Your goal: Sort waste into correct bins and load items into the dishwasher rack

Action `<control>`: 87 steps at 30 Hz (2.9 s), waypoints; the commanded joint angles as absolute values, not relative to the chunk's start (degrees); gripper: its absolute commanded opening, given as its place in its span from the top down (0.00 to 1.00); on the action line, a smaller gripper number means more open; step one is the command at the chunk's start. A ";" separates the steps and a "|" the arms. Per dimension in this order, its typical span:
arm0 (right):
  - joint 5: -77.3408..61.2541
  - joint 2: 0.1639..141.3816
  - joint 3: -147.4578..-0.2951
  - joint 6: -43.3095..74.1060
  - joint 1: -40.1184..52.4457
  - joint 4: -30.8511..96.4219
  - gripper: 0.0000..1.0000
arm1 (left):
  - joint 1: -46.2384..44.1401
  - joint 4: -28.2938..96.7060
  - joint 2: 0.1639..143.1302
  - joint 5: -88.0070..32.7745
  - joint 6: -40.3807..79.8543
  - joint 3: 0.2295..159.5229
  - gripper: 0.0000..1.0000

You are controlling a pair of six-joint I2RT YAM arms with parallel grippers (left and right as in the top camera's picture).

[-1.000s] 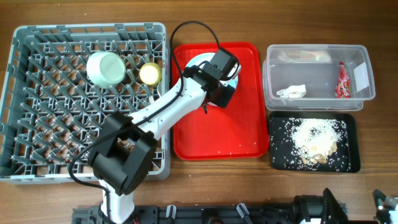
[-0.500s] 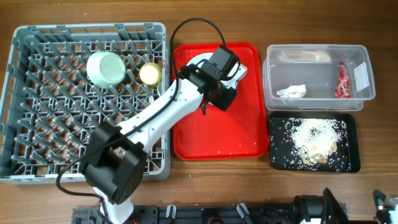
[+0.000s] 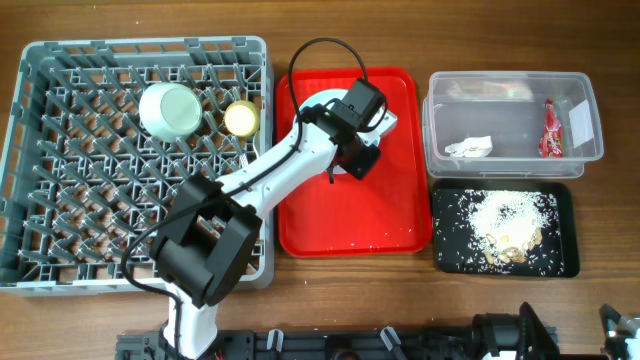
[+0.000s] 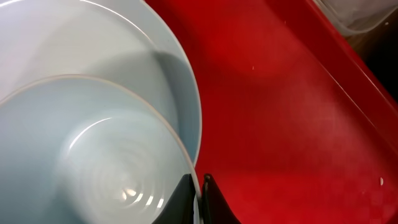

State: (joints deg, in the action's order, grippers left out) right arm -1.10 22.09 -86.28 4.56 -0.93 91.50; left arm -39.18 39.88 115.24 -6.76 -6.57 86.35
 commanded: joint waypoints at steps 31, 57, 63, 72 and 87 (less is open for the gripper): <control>-1.58 21.50 -86.15 4.84 -0.78 91.37 0.00 | 9.85 91.07 87.00 -74.59 -29.82 71.88 0.96; -1.58 21.50 -86.15 4.86 -0.78 91.37 0.00 | 34.65 74.87 87.22 -67.37 -29.56 50.61 0.96; -1.58 21.50 -86.15 4.86 -0.78 91.37 0.00 | 35.64 74.08 87.22 -67.29 -29.12 50.96 0.00; -1.58 21.50 -86.15 4.86 -0.78 91.37 0.00 | 43.48 73.45 87.22 -55.79 -21.47 57.69 0.00; -1.58 21.50 -86.15 4.86 -0.78 91.35 0.00 | 35.62 58.26 75.79 -42.85 9.41 67.31 0.00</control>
